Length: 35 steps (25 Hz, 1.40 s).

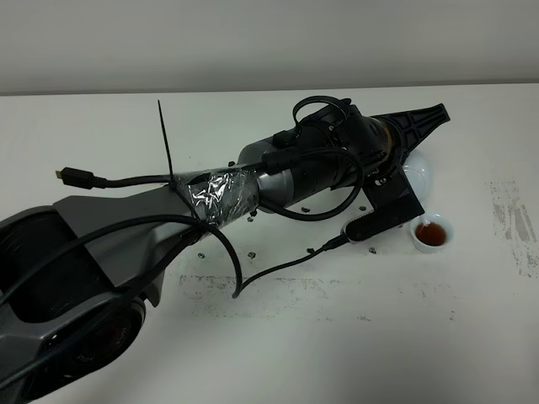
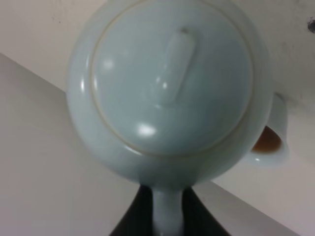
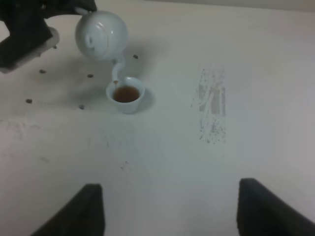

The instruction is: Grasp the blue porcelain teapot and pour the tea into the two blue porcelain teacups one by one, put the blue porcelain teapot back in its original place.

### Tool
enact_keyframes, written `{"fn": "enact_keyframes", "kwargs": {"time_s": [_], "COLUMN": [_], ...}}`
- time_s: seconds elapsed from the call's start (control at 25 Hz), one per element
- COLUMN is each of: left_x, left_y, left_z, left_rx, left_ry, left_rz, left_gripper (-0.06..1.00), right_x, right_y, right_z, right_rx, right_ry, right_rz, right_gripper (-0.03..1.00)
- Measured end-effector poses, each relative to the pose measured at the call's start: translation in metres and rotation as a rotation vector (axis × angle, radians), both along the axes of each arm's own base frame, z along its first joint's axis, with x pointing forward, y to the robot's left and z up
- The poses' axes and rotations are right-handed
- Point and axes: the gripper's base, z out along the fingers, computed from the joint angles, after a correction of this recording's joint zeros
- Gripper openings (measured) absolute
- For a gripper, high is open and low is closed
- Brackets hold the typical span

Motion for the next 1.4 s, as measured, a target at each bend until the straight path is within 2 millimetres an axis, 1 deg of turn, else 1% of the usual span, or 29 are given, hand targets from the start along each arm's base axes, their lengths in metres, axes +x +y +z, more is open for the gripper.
{"fn": "enact_keyframes", "kwargs": {"time_s": [0.64,1.4], "left_x": [0.0,-0.0006], "left_y": [0.0,0.0024], "left_z": [0.0,-0.0017], "left_rx": [0.0,-0.017], "left_ry": [0.0,0.041], "left_rz": [0.001,0.061], "left_gripper": [0.03,0.03], "right_x": [0.0,0.0], "right_y": [0.0,0.0], "right_z": [0.0,0.0], "right_rx": [0.0,0.0], "right_ry": [0.0,0.0], "right_rz": [0.0,0.0], "right_gripper": [0.59,0.59]}}
